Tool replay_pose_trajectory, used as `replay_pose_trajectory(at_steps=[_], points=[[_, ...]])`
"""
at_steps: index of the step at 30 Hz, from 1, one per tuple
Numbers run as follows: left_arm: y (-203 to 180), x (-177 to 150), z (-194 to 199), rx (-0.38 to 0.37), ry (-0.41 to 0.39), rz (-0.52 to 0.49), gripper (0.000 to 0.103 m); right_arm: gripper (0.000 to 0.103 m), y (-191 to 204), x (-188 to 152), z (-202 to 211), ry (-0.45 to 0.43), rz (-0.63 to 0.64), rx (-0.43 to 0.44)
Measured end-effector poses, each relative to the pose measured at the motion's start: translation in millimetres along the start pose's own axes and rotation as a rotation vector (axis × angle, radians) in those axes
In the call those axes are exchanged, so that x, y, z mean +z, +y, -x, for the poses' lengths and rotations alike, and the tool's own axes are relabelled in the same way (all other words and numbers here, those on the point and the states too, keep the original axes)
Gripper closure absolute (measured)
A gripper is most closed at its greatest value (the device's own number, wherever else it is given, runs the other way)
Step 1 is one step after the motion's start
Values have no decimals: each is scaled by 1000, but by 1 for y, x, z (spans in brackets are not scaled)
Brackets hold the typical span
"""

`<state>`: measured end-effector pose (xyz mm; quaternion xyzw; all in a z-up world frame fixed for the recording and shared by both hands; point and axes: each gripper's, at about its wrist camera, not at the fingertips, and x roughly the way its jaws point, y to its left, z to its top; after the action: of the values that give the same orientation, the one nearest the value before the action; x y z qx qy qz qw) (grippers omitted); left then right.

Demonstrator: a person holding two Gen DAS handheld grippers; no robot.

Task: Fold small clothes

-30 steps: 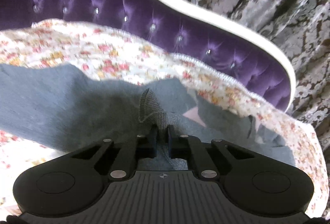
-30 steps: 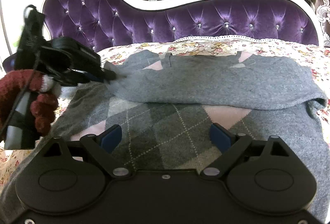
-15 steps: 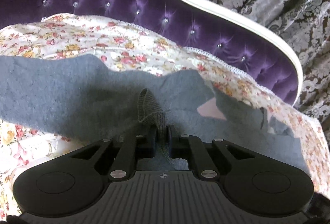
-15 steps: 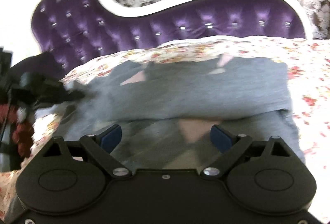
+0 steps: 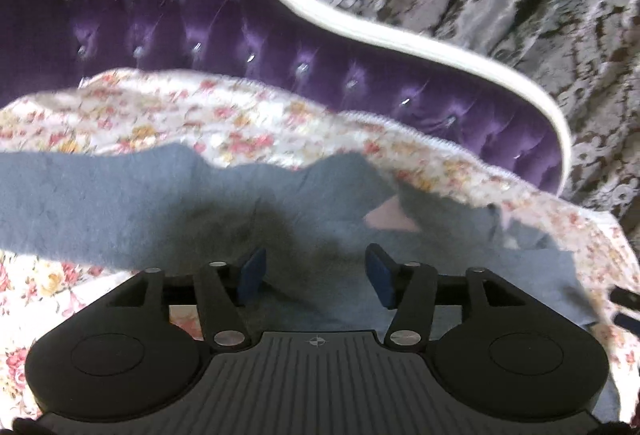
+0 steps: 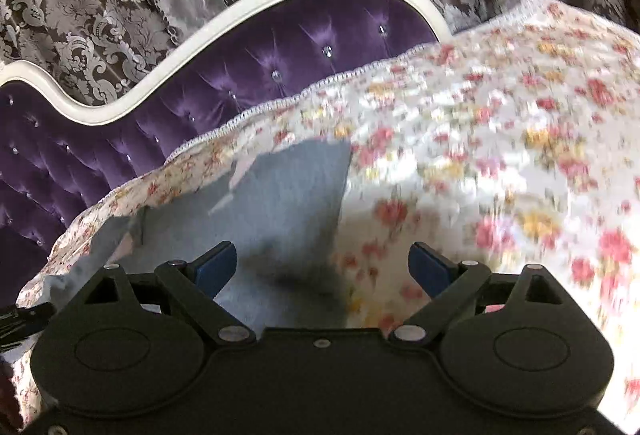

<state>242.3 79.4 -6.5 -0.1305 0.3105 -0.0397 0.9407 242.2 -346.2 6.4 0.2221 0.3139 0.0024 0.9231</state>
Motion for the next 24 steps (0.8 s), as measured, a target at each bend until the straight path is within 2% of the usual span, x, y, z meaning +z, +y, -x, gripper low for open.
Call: replay_pose_trajectory(at_steps=[1,4,9,10,12,13,14,17,19,22,24], points=[[-3,0,1,-13,-2,-10,42,12,0,4,-5,-6,5,12],[-11,-3,-6,-36,28,-47,42,33,2,17,-28,7,26,27],[-15,-17,-30,-46,122,-64,42,40,6,29,-64,61,55,13],[-15,-20,-34,-46,138,-72,41,46,7,30,-71,75,62,11],[-19,-26,-35,-37,120,-110,38,64,6,29,-82,111,52,26],[-21,-28,-33,-39,120,-126,34,81,6,28,-85,122,46,30],[-22,-28,-33,-42,121,-138,32,86,8,27,-86,124,58,31],[-22,-29,-33,-45,120,-145,29,90,13,29,-79,110,131,-44],[-22,-31,-33,-54,114,-142,23,92,5,31,-76,100,116,-103],[-27,-33,-36,-61,113,-178,12,93,-6,28,-74,99,105,-92],[-34,-37,-38,-50,114,-232,9,91,-4,29,-74,103,130,-96]])
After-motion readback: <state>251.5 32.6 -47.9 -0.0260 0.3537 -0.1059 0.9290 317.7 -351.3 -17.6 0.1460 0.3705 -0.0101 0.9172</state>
